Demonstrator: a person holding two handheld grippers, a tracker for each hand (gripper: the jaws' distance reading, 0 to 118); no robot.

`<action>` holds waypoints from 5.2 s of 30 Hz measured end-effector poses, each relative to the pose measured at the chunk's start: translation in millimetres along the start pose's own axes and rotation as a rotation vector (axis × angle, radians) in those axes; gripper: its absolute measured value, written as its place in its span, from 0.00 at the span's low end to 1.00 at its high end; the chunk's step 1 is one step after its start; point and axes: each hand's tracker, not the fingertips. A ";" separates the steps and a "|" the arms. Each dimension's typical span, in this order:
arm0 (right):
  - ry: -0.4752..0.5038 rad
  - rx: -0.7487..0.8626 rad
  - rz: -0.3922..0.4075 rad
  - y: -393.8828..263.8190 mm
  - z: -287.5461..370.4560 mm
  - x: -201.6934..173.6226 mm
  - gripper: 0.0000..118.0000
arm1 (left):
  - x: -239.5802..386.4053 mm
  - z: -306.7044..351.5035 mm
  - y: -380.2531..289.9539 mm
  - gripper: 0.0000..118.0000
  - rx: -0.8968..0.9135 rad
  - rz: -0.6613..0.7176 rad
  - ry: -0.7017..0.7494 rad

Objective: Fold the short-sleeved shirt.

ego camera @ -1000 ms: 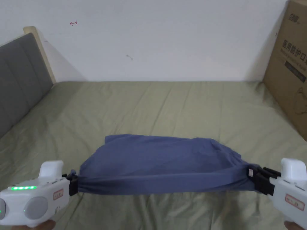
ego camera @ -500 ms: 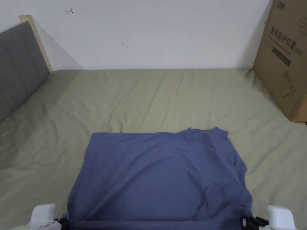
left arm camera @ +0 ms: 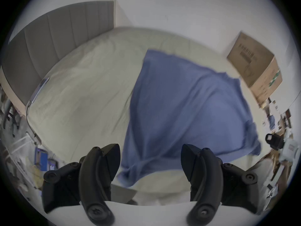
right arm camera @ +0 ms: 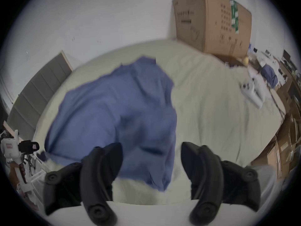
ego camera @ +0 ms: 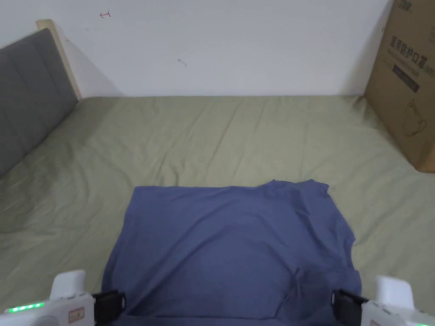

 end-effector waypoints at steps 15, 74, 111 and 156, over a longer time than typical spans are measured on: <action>-0.004 0.623 0.166 99.7 96.1 -72.7 0.67 | 100.0 85.2 80.9 0.82 0.647 -0.184 -0.037; -0.010 -0.193 0.045 -72.0 -43.8 -0.6 0.25 | -16.0 -20.9 -41.8 0.05 -0.022 -0.134 0.070; -0.010 -0.196 0.060 86.4 -180.6 -23.9 0.14 | 13.8 -177.2 118.9 0.39 -0.133 -0.110 0.110; -0.001 0.470 0.144 102.0 33.1 -68.2 0.00 | 0.8 -88.4 84.6 0.94 -0.040 -0.109 0.209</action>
